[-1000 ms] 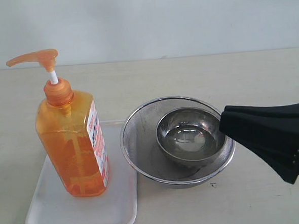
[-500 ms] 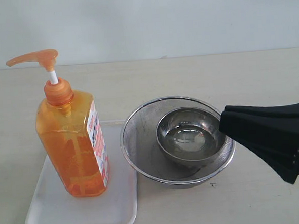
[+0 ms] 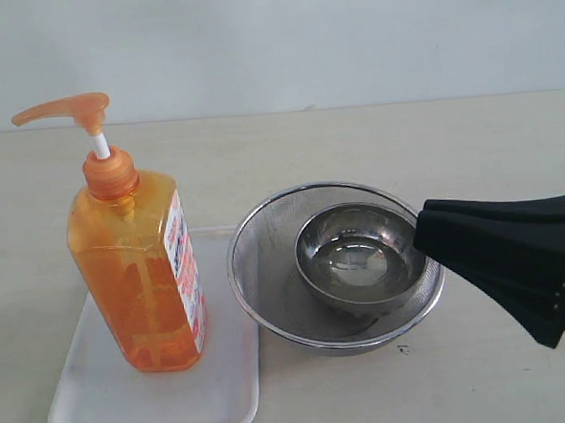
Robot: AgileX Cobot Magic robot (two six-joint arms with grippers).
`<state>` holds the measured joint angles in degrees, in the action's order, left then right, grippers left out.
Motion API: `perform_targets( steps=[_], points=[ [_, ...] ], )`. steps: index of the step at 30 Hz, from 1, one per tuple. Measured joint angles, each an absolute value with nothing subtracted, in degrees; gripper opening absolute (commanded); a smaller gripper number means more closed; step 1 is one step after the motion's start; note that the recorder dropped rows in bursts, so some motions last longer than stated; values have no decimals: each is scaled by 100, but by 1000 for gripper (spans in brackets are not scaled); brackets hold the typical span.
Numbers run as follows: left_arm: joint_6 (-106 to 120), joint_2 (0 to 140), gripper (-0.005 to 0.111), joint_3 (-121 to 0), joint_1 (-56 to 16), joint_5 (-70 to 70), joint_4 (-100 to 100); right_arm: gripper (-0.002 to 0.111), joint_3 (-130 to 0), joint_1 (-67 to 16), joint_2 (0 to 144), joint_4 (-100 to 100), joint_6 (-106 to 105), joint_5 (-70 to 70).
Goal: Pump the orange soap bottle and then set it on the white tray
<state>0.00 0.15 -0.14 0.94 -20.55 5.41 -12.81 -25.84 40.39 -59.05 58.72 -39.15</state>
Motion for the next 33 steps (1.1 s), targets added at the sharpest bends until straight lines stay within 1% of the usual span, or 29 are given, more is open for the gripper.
perform_targets(
  steps=[20,24,29,33],
  points=[
    [0,15,5,-14,94,-2055,541,0,-1281,-2564,3893,-5908,5876,-3898],
    [0,15,5,-14,94,-2055,541,0,-1277,-2348,3142,-5952,6089,-3428],
    [0,15,5,-14,94,-2055,541,0,-1277,-1782,1627,-6485,7372,-2374],
    [0,15,5,-14,94,-2055,541,0,-1277,-1279,924,-7221,8082,-2244]
  ],
)
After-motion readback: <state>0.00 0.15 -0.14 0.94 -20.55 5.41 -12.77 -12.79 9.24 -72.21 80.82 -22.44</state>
